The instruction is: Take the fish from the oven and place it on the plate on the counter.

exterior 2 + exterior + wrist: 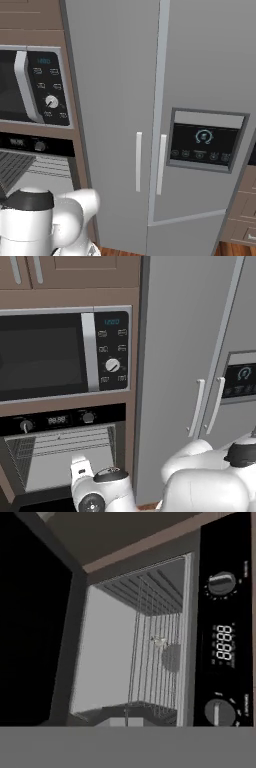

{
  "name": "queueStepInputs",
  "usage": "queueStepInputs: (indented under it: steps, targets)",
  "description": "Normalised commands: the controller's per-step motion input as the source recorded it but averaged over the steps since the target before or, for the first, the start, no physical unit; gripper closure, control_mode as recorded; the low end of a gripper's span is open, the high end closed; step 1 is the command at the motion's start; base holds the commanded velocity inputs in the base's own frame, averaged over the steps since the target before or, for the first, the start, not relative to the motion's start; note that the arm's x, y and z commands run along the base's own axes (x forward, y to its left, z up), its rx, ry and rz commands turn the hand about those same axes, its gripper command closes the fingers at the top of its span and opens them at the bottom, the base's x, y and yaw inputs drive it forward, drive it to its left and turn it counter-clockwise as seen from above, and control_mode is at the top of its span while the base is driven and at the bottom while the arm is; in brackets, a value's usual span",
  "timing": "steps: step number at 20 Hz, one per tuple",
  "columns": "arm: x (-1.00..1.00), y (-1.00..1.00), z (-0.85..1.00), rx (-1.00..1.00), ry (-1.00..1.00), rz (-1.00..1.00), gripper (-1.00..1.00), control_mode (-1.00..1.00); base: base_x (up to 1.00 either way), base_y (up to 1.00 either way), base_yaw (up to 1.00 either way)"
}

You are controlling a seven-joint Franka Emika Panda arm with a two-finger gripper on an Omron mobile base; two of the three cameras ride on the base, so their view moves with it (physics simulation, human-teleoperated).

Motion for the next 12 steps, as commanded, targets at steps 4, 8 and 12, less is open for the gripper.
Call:
queueStepInputs:
  steps: [4, 8, 12]
  targets:
    - [0.01, 0.21, 0.00, 0.24, 0.07, -0.43, 1.00, -1.00, 0.00, 0.00, 0.00]
    - [0.00, 0.00, -0.01, 0.32, 0.00, -0.40, 1.00, -1.00, 0.00, 0.00, 0.00]
    - [0.00, 0.00, -0.13, 0.49, -0.08, -0.29, 1.00, -1.00, 0.00, 0.00, 0.00]
